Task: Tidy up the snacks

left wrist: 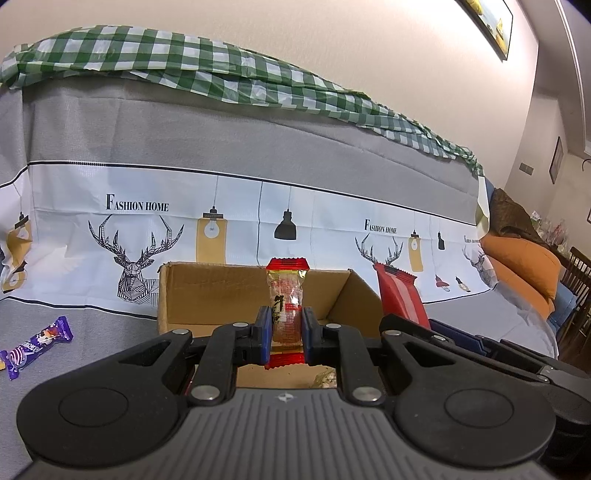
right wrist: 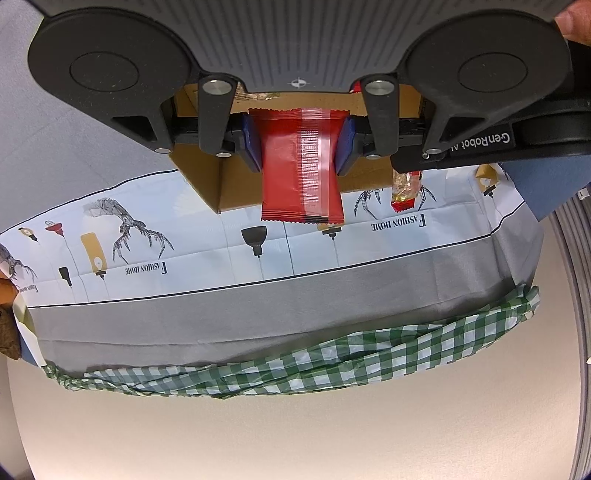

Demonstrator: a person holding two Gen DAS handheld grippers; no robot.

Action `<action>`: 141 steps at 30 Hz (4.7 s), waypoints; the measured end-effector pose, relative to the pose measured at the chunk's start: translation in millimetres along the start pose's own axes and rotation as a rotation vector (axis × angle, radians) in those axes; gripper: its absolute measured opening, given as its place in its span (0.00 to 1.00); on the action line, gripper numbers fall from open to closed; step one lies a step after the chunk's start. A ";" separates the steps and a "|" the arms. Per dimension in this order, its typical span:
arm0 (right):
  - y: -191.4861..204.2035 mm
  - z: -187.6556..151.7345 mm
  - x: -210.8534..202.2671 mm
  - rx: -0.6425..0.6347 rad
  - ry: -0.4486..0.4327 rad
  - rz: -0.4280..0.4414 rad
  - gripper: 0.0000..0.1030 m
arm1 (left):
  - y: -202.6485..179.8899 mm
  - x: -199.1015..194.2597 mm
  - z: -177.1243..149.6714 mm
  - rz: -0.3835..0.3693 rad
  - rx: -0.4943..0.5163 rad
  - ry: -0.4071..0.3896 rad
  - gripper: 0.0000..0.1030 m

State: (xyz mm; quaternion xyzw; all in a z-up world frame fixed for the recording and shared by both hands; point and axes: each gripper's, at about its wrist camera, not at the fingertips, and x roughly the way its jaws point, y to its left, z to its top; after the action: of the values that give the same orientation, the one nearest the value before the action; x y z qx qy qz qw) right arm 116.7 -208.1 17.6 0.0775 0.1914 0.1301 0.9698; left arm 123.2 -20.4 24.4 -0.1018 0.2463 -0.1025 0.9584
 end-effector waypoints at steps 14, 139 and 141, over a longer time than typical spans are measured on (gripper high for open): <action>-3.7 0.0 5.8 0.049 0.045 -0.066 0.64 | 5.1 1.6 1.0 -0.004 -0.043 0.019 0.35; 207.3 -91.8 38.9 -0.265 0.409 0.367 0.00 | 232.5 -85.3 -58.8 0.468 -0.326 0.256 0.26; 201.6 -93.4 27.4 -0.251 0.422 0.372 0.01 | 237.1 -94.0 -62.8 0.445 -0.379 0.264 0.26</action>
State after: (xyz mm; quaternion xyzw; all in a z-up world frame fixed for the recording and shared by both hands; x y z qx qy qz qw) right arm 59.7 1.4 -37.1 -0.0381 0.3534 0.3413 0.8702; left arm 46.3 220.9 -45.3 -0.2079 0.3992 0.1449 0.8811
